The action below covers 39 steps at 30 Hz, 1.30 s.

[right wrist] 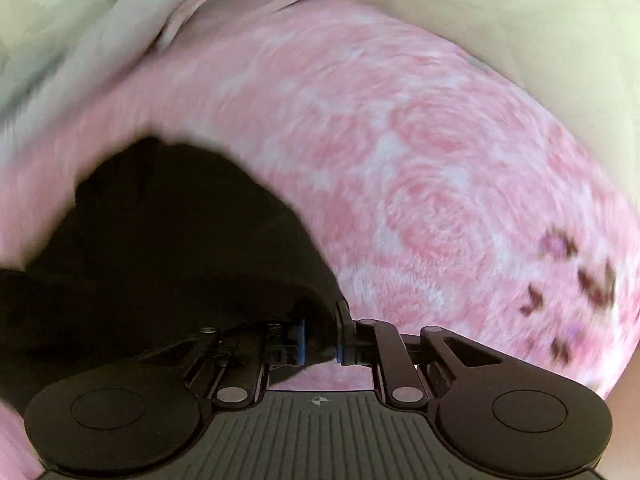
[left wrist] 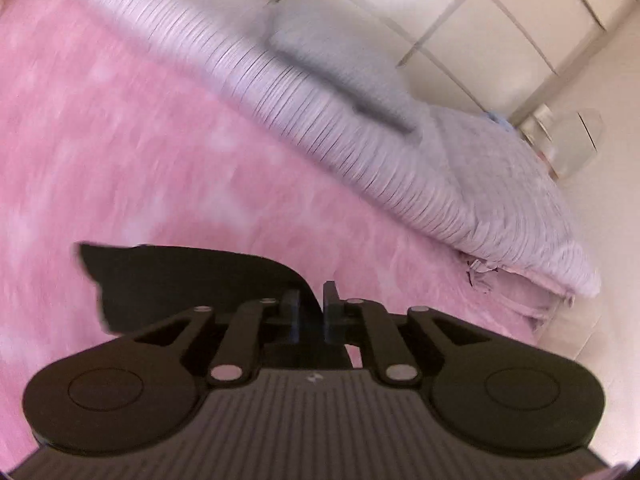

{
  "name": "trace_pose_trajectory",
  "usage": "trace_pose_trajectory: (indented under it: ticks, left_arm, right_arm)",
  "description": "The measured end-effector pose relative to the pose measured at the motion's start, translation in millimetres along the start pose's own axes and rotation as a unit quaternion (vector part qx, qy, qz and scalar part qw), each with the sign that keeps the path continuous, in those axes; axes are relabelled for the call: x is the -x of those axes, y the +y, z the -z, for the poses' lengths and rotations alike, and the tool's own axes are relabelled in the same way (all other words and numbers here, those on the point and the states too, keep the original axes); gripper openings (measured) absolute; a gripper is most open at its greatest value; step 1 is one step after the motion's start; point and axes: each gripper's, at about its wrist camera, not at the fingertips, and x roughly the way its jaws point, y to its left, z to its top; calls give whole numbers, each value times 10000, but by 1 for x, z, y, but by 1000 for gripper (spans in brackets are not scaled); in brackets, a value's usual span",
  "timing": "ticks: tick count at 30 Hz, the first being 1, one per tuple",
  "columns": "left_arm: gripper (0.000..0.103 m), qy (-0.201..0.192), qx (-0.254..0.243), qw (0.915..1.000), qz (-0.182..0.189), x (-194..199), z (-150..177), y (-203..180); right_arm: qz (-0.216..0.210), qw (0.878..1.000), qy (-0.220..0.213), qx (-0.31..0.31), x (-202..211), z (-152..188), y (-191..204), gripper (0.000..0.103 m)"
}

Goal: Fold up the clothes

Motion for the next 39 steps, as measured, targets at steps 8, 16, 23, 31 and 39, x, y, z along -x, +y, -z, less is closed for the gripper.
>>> trace_pose_trajectory:
  ticks: [8,16,23,31,39]
  left_arm:
    - [34,1948,1177,9709,-738,-15,108,63]
    - [36,1688,2280,9582,-367,-51,136,96]
    - [22,1703,1627,9712,-349,-54,141,88]
    - [8,1713,1808,9679,-330,-50,145,93]
    - [3,572,1564,9860,-64,16,45,105]
  right_arm:
    - [539,9958,198,714,6,10,9,51]
    - [574,9565,204,2855,-23,30,41,65]
    - [1026,8459,-35,5234,-61,84,74,70]
    - [1330,7435,-1004,6476,-75,114,102,70]
    - [126,9321,-290,3609,-32,41,103,4]
